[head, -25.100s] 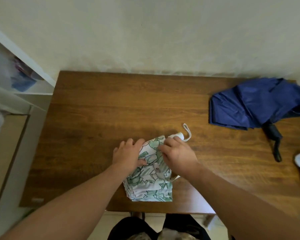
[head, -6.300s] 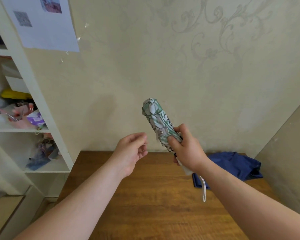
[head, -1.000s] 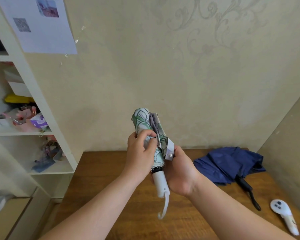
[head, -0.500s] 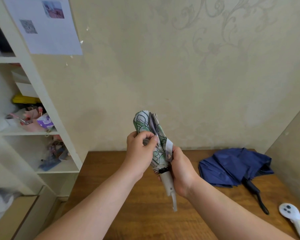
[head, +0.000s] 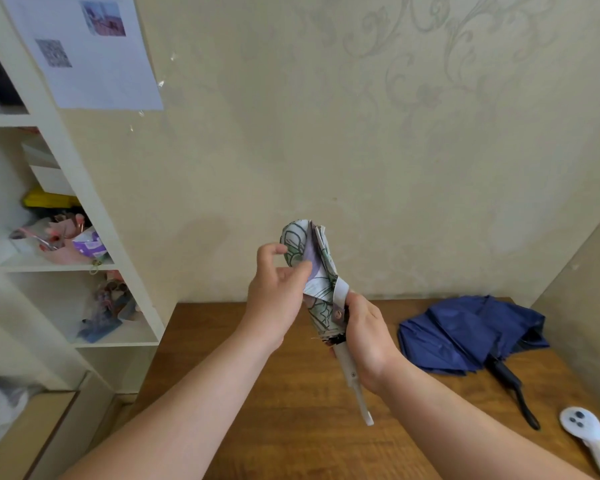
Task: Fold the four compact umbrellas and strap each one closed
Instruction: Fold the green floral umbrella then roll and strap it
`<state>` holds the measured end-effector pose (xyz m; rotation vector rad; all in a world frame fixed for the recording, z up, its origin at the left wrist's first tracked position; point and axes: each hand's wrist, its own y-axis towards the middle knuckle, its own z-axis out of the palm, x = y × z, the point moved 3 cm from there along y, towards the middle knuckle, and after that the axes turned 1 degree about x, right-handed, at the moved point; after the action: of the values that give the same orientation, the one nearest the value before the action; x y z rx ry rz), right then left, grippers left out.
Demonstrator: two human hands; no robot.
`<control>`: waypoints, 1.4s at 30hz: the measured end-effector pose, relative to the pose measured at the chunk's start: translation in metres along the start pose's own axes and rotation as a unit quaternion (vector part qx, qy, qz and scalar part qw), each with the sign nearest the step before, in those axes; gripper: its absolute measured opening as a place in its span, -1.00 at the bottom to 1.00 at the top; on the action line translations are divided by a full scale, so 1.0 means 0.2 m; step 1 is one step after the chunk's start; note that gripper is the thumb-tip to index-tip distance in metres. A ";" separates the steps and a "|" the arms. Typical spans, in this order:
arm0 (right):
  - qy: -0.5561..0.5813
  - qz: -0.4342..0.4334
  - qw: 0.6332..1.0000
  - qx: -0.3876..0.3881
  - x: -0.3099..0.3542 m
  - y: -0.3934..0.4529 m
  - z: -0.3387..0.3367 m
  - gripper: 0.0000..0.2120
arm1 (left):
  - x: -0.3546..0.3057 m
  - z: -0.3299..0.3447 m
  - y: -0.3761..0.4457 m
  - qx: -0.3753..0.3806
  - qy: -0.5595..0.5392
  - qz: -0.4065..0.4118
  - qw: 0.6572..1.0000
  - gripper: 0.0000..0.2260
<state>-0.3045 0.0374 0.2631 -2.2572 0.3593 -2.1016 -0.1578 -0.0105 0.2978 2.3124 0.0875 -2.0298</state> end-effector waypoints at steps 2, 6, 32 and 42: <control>-0.012 -0.006 1.000 -0.003 -0.01 0.00 -0.01 -0.52 | -0.01 0.00 0.03 0.021 0.058 0.034 0.997 -0.79; 0.005 -0.011 1.000 0.015 -0.01 -0.01 -0.01 -0.66 | 0.06 0.00 0.05 0.039 -0.010 0.001 0.999 -0.81; 0.078 -0.013 0.996 0.029 0.04 0.01 -0.03 -0.58 | 0.15 0.06 -0.08 0.109 -0.323 -0.175 0.924 -0.89; -0.016 -0.082 0.996 0.016 0.02 0.03 -0.03 -0.57 | 0.10 0.07 -0.06 0.083 -0.095 -0.114 0.985 -0.82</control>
<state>-0.3114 0.0317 0.2662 -2.3741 0.1409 -2.1250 -0.1706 -0.0002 0.2760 2.2775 0.1888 -2.4477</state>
